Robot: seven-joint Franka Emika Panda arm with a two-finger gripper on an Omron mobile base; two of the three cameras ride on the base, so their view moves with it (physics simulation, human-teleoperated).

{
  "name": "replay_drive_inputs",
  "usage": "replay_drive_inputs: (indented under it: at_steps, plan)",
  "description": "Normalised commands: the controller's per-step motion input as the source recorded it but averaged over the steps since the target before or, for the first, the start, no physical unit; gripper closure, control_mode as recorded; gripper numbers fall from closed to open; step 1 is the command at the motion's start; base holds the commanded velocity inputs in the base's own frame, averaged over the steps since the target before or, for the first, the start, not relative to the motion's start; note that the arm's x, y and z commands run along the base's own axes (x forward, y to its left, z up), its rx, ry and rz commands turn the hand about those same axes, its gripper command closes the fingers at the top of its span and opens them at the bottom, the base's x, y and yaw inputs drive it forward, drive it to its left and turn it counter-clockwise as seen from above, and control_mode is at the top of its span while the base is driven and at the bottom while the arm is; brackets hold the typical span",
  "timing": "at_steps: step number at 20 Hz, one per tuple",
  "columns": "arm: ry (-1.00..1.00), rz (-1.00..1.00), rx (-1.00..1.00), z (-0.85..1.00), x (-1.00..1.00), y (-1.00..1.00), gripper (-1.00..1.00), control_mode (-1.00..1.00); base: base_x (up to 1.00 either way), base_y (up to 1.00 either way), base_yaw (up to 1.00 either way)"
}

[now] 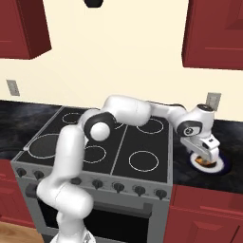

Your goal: Pick the croissant and place it on the pan. Then turn on the stove to warm the croissant.

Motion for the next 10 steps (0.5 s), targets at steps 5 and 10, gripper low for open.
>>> replay_drive_inputs:
  at_steps: [5,10]
  plan:
    - [0.16,-0.01,0.05,-0.2,0.41,-0.2,-1.0,-1.0,0.0,0.0,0.0]
    - [0.12,-0.04,0.0,-0.33,0.34,-0.02,-1.0,-1.0,0.0,0.0,0.0]
